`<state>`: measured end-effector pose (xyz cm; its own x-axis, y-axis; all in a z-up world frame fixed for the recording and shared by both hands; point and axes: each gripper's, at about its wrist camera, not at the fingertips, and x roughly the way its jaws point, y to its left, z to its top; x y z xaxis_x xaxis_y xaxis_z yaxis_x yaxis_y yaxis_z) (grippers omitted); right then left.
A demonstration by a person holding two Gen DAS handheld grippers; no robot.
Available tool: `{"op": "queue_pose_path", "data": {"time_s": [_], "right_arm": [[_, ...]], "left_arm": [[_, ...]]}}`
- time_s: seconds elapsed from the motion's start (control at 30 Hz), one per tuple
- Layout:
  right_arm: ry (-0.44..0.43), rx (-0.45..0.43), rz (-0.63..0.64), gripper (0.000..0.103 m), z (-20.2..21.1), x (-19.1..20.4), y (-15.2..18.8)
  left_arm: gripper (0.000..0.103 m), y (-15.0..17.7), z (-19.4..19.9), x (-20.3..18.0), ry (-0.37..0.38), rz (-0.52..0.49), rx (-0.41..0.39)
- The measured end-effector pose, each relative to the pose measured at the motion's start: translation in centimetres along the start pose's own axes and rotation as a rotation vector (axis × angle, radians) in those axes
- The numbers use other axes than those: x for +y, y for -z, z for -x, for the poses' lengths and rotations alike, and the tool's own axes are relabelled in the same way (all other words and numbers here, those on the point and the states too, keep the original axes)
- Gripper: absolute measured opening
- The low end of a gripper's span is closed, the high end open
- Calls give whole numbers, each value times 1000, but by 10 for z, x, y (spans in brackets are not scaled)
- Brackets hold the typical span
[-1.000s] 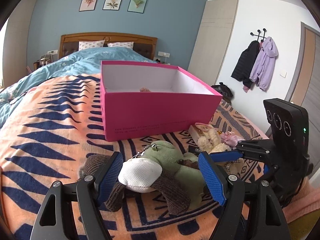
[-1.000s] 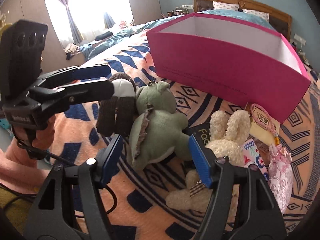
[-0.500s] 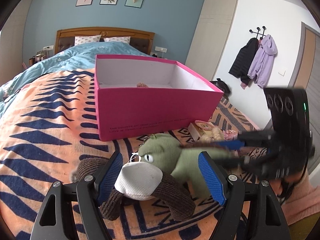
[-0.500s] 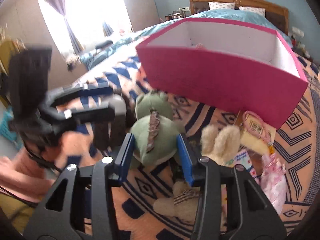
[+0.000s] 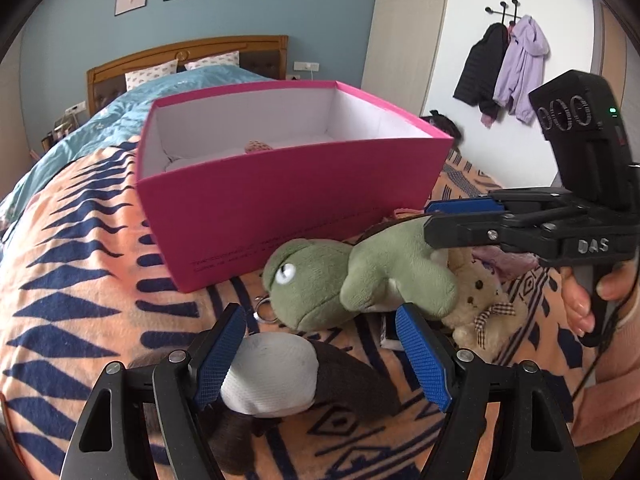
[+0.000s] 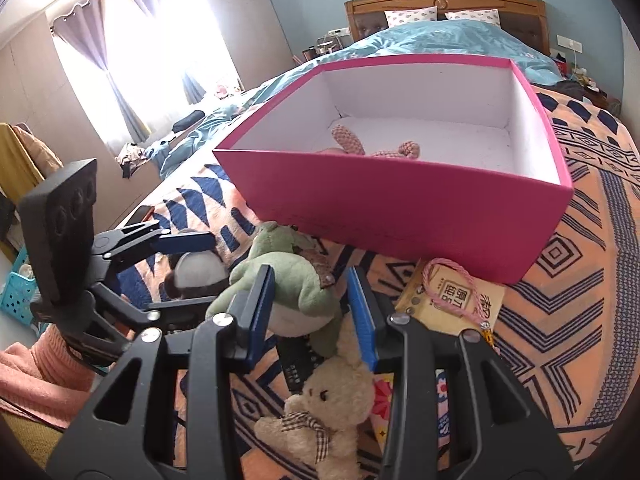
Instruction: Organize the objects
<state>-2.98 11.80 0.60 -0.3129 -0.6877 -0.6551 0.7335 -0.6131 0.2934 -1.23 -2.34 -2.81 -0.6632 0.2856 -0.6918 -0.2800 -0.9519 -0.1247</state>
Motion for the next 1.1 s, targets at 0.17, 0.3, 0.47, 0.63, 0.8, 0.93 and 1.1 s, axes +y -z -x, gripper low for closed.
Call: {"op": "queue_pose_path", "data": {"time_s": [0.17,0.3,0.47,0.63,0.8,0.93,1.1], "right_arm": [[48,-4,85,67,5,16,8],[103,3,153,73,-2,23,12],[160,3,171,76,-21,22,6],[112,37,96,73,-37,4,-2],[65,21,41,62,-38,-8,-7],[17,11,-5,60,-26,-16,-6],[-61,-23,-41,59,-5,-17,-9]], "left_arm": [[74,-5,-12,-1,-3,12,21],[73,-5,-15,-2,-5,13,23],[72,-4,-16,-2,-8,5,29],[72,-5,-17,0,6,13,30],[74,-7,-16,6,29,35,38],[74,-6,-13,10,65,55,39],[74,-8,-5,5,115,52,24]]}}
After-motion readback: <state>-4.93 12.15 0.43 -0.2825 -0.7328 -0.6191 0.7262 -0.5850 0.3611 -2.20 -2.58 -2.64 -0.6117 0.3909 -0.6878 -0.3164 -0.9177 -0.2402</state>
